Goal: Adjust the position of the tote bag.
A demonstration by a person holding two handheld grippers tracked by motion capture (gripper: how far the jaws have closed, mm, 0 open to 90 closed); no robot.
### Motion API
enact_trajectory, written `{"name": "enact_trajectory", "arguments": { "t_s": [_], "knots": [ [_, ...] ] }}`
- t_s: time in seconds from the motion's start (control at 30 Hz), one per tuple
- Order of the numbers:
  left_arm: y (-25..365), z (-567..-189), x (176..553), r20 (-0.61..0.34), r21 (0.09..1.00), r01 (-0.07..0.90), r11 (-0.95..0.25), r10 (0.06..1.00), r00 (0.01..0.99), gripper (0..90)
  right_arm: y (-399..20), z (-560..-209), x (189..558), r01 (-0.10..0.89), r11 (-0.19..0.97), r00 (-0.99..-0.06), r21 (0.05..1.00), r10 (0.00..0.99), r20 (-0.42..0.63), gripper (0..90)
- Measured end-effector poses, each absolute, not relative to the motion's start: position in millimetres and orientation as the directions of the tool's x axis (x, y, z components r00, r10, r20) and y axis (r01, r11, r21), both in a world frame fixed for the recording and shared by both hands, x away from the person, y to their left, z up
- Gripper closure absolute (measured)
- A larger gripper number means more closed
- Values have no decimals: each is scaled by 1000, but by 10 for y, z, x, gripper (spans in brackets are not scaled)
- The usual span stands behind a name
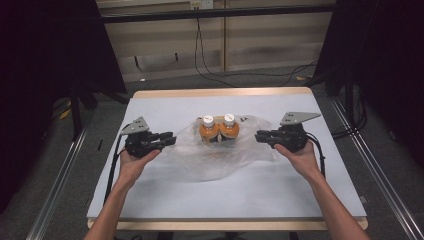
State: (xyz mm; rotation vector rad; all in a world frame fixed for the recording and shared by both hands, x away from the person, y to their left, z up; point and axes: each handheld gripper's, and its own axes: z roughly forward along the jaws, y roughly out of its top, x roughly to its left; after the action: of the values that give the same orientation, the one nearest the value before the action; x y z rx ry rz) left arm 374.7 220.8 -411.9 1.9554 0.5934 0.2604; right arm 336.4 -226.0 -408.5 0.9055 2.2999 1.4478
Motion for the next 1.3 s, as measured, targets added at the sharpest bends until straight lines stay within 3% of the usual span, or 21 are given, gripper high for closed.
{"name": "enact_trajectory", "arguments": {
  "t_s": [0.13,0.33,0.93,1.3],
  "knots": [
    [2001,-4101,3795,-45,877,259,-405,467,883,810,-2120,-4054,3451,358,314,-777,880,623,94,821],
    [1673,-4030,3852,-23,859,220,-463,394,919,864,-1976,-4079,3613,371,334,-776,866,624,92,900],
    [1370,-4494,4061,-3,713,282,-642,399,917,883,-1729,-4428,3946,464,478,-763,746,644,62,900],
    [1311,-4705,4065,90,599,260,-757,386,918,900,-1727,-4664,3992,489,575,-759,656,651,-5,900]
  ]
}}
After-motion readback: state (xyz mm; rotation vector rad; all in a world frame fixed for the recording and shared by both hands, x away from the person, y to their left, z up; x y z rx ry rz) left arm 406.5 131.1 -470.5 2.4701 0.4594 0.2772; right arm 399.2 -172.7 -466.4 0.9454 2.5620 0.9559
